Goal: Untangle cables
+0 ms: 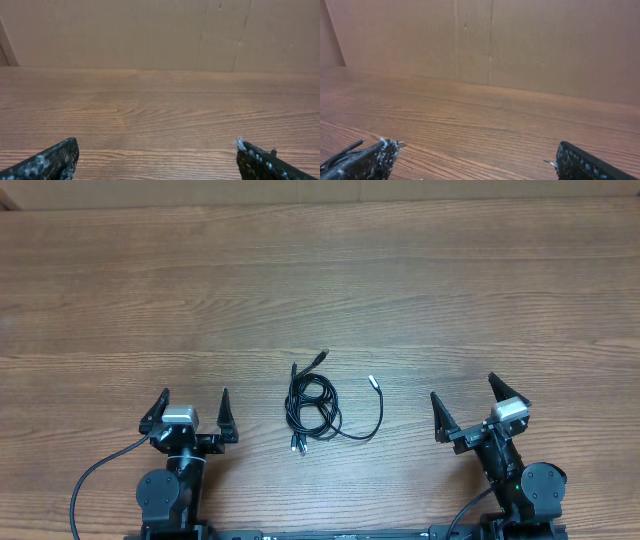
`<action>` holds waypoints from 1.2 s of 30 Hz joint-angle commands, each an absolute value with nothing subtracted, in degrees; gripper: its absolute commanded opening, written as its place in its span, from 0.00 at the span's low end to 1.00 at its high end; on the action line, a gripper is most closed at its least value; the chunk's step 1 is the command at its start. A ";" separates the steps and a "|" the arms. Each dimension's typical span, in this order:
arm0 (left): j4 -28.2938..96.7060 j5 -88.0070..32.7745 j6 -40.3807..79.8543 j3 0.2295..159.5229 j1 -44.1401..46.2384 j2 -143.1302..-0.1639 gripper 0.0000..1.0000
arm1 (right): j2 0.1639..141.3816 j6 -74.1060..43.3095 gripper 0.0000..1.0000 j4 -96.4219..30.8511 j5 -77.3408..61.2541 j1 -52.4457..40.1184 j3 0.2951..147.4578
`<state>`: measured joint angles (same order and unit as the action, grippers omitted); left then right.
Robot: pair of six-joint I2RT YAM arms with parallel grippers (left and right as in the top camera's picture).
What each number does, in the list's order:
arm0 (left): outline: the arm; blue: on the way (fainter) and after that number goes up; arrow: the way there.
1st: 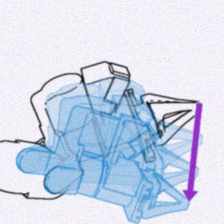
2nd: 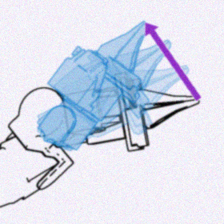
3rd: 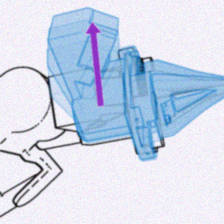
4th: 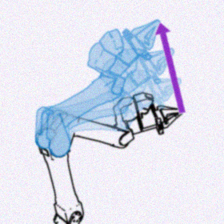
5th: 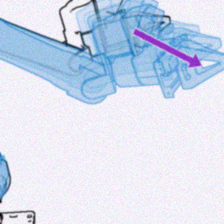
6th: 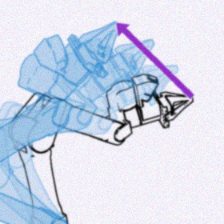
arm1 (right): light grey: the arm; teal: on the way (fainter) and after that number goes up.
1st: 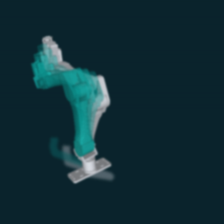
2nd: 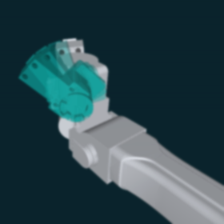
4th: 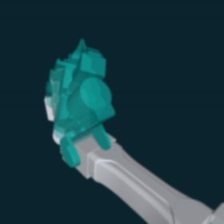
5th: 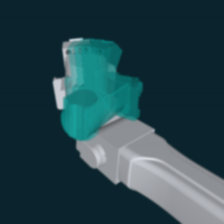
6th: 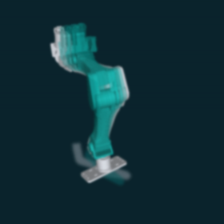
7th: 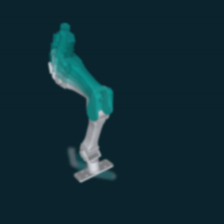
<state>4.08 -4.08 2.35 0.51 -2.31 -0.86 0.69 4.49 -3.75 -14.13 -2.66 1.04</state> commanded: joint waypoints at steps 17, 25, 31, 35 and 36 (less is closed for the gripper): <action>4.21 -4.12 1.28 0.27 -2.63 -0.25 1.00 | 0.60 4.49 1.00 -3.55 -13.54 -2.66 0.47; 4.27 -4.08 1.26 0.27 -2.63 -0.27 1.00 | 0.60 4.49 1.00 -3.55 -13.54 -2.66 0.47; 4.27 -4.08 1.26 0.27 -2.63 -1.32 1.00 | 0.60 4.49 1.00 -3.55 -13.54 -2.66 0.47; 4.60 -4.05 1.26 1.06 -2.63 -2.79 1.00 | 0.60 4.49 1.00 -3.55 -13.52 -2.66 0.47; 5.04 -4.05 1.26 1.43 -2.63 -3.01 1.00 | 0.60 4.47 1.00 -3.55 -13.54 -2.66 0.47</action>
